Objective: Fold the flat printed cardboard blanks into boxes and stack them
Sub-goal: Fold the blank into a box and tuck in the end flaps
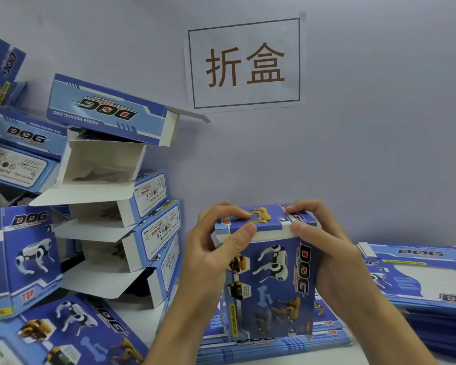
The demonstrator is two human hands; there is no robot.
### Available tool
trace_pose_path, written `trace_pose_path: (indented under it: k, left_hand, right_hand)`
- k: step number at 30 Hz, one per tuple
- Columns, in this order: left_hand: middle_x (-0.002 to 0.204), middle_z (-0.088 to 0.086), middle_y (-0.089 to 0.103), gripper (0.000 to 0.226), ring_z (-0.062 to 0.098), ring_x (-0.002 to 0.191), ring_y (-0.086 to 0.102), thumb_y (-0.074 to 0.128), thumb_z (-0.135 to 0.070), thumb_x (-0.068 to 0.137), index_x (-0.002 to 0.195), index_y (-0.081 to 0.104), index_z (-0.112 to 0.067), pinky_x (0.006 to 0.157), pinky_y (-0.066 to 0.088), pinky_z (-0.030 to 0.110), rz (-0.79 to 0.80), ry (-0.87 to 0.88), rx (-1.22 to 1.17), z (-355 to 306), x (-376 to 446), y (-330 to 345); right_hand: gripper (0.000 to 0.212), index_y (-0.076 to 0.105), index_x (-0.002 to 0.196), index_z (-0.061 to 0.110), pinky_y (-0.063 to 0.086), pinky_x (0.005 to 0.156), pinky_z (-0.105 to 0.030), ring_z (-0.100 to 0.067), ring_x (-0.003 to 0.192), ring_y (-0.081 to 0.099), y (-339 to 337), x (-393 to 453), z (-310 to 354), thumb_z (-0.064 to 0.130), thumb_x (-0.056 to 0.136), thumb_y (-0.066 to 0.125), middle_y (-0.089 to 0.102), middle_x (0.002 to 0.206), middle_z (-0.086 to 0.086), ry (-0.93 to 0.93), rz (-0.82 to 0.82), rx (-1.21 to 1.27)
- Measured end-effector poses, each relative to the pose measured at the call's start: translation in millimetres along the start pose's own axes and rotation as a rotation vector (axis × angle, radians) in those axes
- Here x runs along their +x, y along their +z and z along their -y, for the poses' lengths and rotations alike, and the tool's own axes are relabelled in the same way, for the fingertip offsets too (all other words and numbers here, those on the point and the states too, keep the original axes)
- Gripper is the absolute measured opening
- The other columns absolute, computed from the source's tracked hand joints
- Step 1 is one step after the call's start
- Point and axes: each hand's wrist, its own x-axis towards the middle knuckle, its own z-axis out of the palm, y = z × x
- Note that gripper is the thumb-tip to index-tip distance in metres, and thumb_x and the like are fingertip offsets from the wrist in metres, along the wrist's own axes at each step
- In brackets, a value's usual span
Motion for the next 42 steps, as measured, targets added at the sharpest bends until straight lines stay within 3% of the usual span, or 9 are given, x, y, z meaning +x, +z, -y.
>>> trace_pose_path:
  k: [5, 10, 17, 27, 31, 33, 35, 39, 42]
  left_hand:
    - [0.130, -0.009, 0.057, 0.045, 0.031, 0.125, 0.057, 0.081, -0.062, 0.065, 0.094, 0.075, -0.029, 0.087, 0.056, 0.060, 0.035, -0.036, 0.003, 1, -2, -4]
    - [0.129, -0.009, 0.058, 0.026, 0.028, 0.128, 0.056, 0.071, -0.049, 0.072, 0.087, 0.077, -0.028, 0.080, 0.059, 0.040, 0.068, -0.071, -0.091, 0, 0, -8]
    - [0.125, -0.005, 0.060, 0.026, 0.031, 0.121, 0.060, 0.071, -0.053, 0.078, 0.090, 0.076, -0.031, 0.090, 0.053, 0.062, 0.026, 0.013, 0.002, 0, 0, -2]
    - [0.127, -0.011, 0.057, 0.026, 0.026, 0.134, 0.049, 0.074, -0.050, 0.073, 0.087, 0.077, -0.029, 0.092, 0.054, 0.058, 0.129, -0.012, 0.019, -1, -2, -8]
    - [0.131, -0.019, 0.054, 0.033, 0.030, 0.131, 0.052, 0.086, -0.048, 0.067, 0.096, 0.073, -0.036, 0.083, 0.060, 0.049, 0.140, -0.030, 0.093, -2, -2, -11]
    - [0.126, -0.024, 0.056, 0.021, 0.027, 0.129, 0.055, 0.082, -0.043, 0.076, 0.094, 0.073, -0.038, 0.077, 0.061, 0.036, 0.072, 0.015, 0.125, -2, -1, -8]
    - [0.126, -0.026, 0.057, 0.022, 0.023, 0.124, 0.059, 0.077, -0.044, 0.070, 0.091, 0.074, -0.038, 0.073, 0.061, 0.033, 0.024, 0.035, 0.125, -2, 0, -5]
    - [0.137, -0.015, 0.053, 0.018, 0.027, 0.115, 0.064, 0.073, -0.041, 0.068, 0.085, 0.076, -0.035, 0.064, 0.057, 0.023, 0.021, 0.043, 0.117, 0, -1, -3]
    - [0.139, -0.011, 0.052, 0.014, 0.031, 0.116, 0.062, 0.073, -0.038, 0.069, 0.082, 0.077, -0.034, 0.061, 0.054, 0.018, 0.025, 0.062, 0.143, -2, -2, -4]
  right_hand:
    - [0.017, 0.061, 0.090, 0.021, 0.058, 0.054, -0.040, -0.032, 0.073, 0.069, 2, 0, 0, 0.021, 0.073, 0.063, 0.067, 0.105, -0.021, 0.020, -0.028, 0.048]
    - [0.010, 0.066, 0.082, 0.019, 0.057, 0.052, -0.036, -0.029, 0.073, 0.072, -1, 0, 1, 0.019, 0.072, 0.065, 0.070, 0.095, -0.014, 0.017, -0.047, 0.076]
    - [0.008, 0.067, 0.080, 0.020, 0.056, 0.052, -0.035, -0.028, 0.075, 0.073, -6, -1, 0, 0.022, 0.072, 0.067, 0.071, 0.095, -0.013, 0.023, -0.035, 0.069]
    - [0.005, 0.067, 0.073, 0.018, 0.056, 0.050, -0.035, -0.026, 0.067, 0.070, -6, 2, -3, 0.018, 0.068, 0.066, 0.069, 0.081, -0.011, 0.015, -0.081, 0.074]
    - [0.029, 0.073, 0.092, 0.024, 0.060, 0.058, -0.040, -0.033, 0.083, 0.074, -4, 2, -4, 0.011, 0.067, 0.081, 0.073, 0.103, -0.013, -0.004, -0.042, 0.075]
    - [0.042, 0.074, 0.107, 0.032, 0.061, 0.071, -0.046, -0.034, 0.096, 0.072, -2, 1, -5, 0.027, 0.067, 0.084, 0.071, 0.114, -0.015, -0.058, -0.052, 0.030]
    - [0.054, 0.072, 0.113, 0.036, 0.058, 0.083, -0.050, -0.033, 0.108, 0.069, 2, 0, -4, 0.048, 0.063, 0.087, 0.070, 0.121, -0.008, -0.100, -0.040, -0.059]
    - [0.061, 0.077, 0.091, 0.027, 0.062, 0.069, -0.040, -0.030, 0.104, 0.071, 5, 0, -5, 0.061, 0.043, 0.091, 0.065, 0.129, 0.011, -0.116, -0.091, -0.081]
    - [0.060, 0.076, 0.079, 0.024, 0.061, 0.062, -0.036, -0.030, 0.100, 0.072, 5, 2, -7, 0.062, 0.036, 0.093, 0.064, 0.130, 0.012, -0.101, -0.128, -0.066]
